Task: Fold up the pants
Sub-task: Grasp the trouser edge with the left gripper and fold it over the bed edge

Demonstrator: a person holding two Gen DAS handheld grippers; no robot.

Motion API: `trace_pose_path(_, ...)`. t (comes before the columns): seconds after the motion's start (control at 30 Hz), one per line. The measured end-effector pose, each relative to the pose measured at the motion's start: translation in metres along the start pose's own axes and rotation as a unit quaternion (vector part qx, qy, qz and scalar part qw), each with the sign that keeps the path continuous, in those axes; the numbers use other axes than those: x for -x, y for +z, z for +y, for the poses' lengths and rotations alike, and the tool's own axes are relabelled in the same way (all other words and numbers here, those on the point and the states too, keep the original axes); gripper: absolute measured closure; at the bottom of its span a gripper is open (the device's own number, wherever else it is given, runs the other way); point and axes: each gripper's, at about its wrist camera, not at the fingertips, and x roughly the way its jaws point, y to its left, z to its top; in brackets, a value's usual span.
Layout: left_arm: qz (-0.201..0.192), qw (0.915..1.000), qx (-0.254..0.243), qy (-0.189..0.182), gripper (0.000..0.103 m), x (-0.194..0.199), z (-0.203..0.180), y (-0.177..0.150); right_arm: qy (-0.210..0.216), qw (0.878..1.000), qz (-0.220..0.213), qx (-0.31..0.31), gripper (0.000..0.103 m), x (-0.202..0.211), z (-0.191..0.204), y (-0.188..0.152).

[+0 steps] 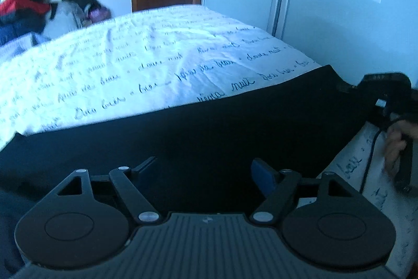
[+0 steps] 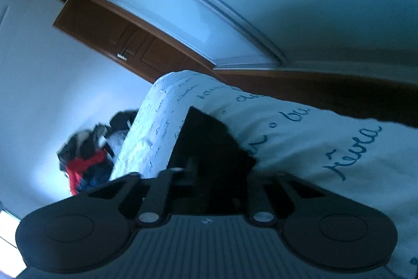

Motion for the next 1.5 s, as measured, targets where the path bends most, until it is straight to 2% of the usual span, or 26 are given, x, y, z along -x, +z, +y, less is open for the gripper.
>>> trace_pose_path(0.07,0.021,0.9995,0.020,-0.010,0.024,-0.006,0.004,0.003,0.002,1.000,-0.003,0.005,0.096,-0.001,0.001,0.000)
trace_pose_path(0.17,0.031,0.9984,0.045,-0.018,0.024,-0.009,0.010,0.004,-0.007,0.999,-0.007,0.042,0.096,-0.002,0.010,-0.002)
trace_pose_path(0.3,0.025,0.9988,0.042,-0.008,0.024,-0.009,0.009,0.004,-0.019,0.990,-0.006,0.141,0.096,0.000,0.039,-0.010)
trace_pose_path(0.4,0.026,0.9967,0.073,-0.024,0.024,-0.011,0.015,0.006,-0.036,0.965,-0.009,0.258,0.096,0.000,0.071,-0.026)
trace_pose_path(0.53,0.027,0.9883,0.140,-0.056,0.026,-0.014,0.028,0.006,-0.049,0.929,-0.006,0.366,0.096,-0.001,0.099,-0.052)
trace_pose_path(0.6,0.026,0.9794,0.179,-0.090,0.026,-0.016,0.033,0.008,-0.059,0.913,-0.003,0.404,0.096,-0.003,0.105,-0.064)
trace_pose_path(0.67,0.029,0.9652,0.221,-0.137,0.025,-0.019,0.039,0.011,-0.066,0.895,-0.003,0.441,0.096,-0.003,0.112,-0.076)
trace_pose_path(0.73,0.035,0.9428,0.270,-0.193,0.023,-0.026,0.045,0.015,-0.073,0.872,-0.006,0.485,0.096,-0.002,0.120,-0.091)
trace_pose_path(0.87,0.056,0.8916,0.348,-0.284,0.017,-0.046,0.048,0.019,-0.070,0.822,-0.016,0.565,0.096,0.008,0.132,-0.122)
trace_pose_path(0.93,0.067,0.8738,0.370,-0.308,0.016,-0.055,0.045,0.020,-0.064,0.800,-0.019,0.596,0.096,0.012,0.137,-0.137)
trace_pose_path(0.97,0.072,0.8681,0.377,-0.314,0.016,-0.059,0.042,0.021,-0.060,0.790,-0.020,0.610,0.096,0.014,0.139,-0.145)
trace_pose_path(1.03,0.074,0.8598,0.392,-0.319,0.016,-0.065,0.039,0.022,-0.051,0.776,-0.017,0.628,0.096,0.019,0.143,-0.158)
trace_pose_path(1.13,0.073,0.8465,0.415,-0.326,0.016,-0.073,0.039,0.023,-0.027,0.771,-0.008,0.636,0.096,0.024,0.149,-0.172)
trace_pose_path(1.23,0.067,0.8457,0.425,-0.316,0.019,-0.076,0.045,0.023,-0.005,0.767,0.001,0.642,0.096,0.029,0.156,-0.183)
trace_pose_path(1.33,0.058,0.8472,0.432,-0.304,0.026,-0.075,0.052,0.023,0.004,0.751,0.015,0.660,0.096,0.030,0.160,-0.197)
trace_pose_path(1.4,0.053,0.8489,0.436,-0.293,0.037,-0.072,0.059,0.022,0.002,0.737,0.015,0.676,0.095,0.032,0.159,-0.208)
trace_pose_path(1.47,0.059,0.8493,0.439,-0.287,0.062,-0.073,0.063,0.021,-0.001,0.725,0.014,0.689,0.095,0.031,0.160,-0.216)
trace_pose_path(1.5,0.064,0.8498,0.439,-0.284,0.065,-0.073,0.065,0.019,-0.002,0.721,0.013,0.693,0.095,0.031,0.160,-0.219)
